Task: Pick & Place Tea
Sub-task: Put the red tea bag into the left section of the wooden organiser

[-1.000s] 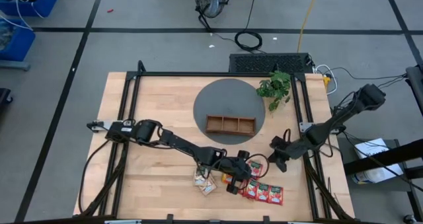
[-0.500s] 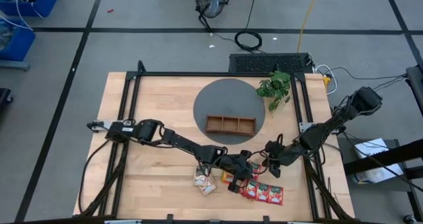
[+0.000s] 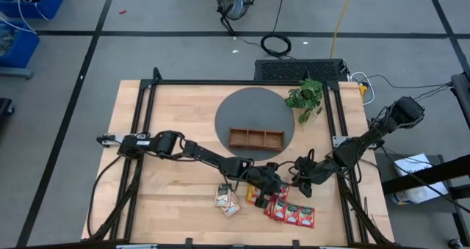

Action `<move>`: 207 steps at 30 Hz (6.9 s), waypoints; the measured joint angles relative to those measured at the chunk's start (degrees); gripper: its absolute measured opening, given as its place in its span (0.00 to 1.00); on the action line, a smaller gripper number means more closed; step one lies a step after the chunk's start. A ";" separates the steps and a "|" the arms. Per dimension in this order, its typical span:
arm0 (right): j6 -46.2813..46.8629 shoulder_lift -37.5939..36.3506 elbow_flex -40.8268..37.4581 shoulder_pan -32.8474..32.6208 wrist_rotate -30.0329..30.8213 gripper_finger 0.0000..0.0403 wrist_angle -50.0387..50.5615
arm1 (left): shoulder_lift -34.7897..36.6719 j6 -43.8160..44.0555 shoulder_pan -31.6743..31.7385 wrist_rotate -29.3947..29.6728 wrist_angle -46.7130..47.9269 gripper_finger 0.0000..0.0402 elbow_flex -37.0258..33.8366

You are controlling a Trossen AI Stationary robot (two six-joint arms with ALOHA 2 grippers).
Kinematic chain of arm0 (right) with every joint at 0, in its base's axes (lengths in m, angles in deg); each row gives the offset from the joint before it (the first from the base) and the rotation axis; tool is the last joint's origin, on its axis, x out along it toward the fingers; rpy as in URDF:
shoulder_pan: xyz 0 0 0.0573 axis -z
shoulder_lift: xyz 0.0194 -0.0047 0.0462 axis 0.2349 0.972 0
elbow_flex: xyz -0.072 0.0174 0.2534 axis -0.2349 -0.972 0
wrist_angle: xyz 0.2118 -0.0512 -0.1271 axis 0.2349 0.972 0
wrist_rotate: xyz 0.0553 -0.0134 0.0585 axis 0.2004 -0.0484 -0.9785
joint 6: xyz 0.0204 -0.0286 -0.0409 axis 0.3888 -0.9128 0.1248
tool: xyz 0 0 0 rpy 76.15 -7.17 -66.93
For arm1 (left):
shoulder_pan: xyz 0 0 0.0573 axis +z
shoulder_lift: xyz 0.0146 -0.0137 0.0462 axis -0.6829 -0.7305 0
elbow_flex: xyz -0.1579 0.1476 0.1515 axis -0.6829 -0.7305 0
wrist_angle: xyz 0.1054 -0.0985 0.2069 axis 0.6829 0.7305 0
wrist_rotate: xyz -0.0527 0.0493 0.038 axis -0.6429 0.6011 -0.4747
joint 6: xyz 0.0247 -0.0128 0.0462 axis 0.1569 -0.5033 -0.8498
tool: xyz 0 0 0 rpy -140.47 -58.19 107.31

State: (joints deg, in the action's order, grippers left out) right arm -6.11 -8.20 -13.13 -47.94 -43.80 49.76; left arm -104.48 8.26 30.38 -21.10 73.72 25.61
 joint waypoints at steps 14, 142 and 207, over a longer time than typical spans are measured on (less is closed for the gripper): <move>2.16 0.00 -0.04 0.83 0.17 0.31 0.29 | -1.91 0.10 1.47 1.10 -1.37 0.01 0.02; -34.23 -2.69 23.28 2.89 9.28 0.00 32.64 | 10.97 -6.49 -1.76 15.61 20.70 0.12 0.42; -50.81 -5.07 23.19 0.31 24.24 0.16 27.34 | 10.95 -4.43 3.19 16.42 13.90 0.01 0.42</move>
State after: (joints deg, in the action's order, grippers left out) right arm -56.92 -13.27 10.06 -47.62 -19.56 77.11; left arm -93.53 3.83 33.57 -4.68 87.62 26.03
